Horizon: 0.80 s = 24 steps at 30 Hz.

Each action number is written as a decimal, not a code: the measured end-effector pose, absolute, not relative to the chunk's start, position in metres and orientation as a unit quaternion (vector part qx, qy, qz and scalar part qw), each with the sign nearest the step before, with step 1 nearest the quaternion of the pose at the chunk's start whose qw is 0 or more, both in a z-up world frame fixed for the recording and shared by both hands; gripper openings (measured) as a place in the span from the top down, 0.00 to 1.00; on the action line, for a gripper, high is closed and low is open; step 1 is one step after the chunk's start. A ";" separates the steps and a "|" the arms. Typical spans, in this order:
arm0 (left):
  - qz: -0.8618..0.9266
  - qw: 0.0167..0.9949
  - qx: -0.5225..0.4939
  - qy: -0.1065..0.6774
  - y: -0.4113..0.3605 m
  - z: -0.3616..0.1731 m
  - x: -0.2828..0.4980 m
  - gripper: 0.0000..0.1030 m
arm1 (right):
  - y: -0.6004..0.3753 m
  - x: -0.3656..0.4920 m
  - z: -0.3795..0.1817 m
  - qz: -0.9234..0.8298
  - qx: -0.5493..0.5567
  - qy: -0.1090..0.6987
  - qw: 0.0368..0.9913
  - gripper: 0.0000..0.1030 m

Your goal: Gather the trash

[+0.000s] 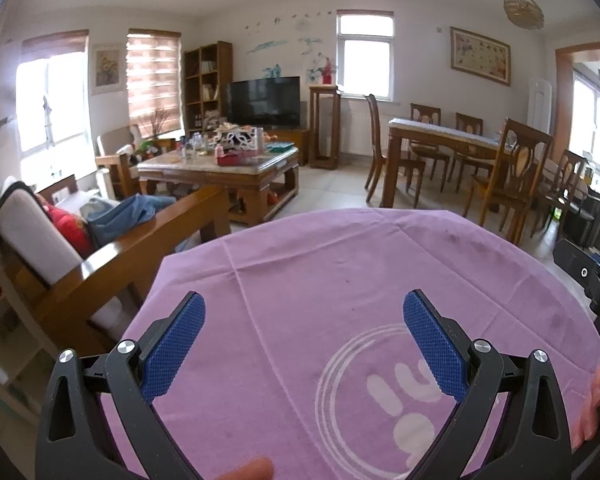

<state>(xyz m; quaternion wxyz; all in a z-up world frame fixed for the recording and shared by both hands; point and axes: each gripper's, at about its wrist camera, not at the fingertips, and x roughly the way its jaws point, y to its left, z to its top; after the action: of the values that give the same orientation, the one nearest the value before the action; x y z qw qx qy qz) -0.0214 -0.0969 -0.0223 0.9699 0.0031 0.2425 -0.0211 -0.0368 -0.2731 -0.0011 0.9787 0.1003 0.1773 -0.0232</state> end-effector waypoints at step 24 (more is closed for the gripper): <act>-0.042 0.970 -0.005 0.238 -0.091 -0.008 -0.036 0.05 | -0.274 -0.036 0.001 -0.023 0.100 0.178 0.979 0.05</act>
<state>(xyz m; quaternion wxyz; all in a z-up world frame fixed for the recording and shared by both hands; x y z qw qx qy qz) -0.0358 -0.0907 -0.0083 0.9704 -0.0046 0.2376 -0.0421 -0.0361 -0.2745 0.0008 0.9787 0.1005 0.1776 -0.0228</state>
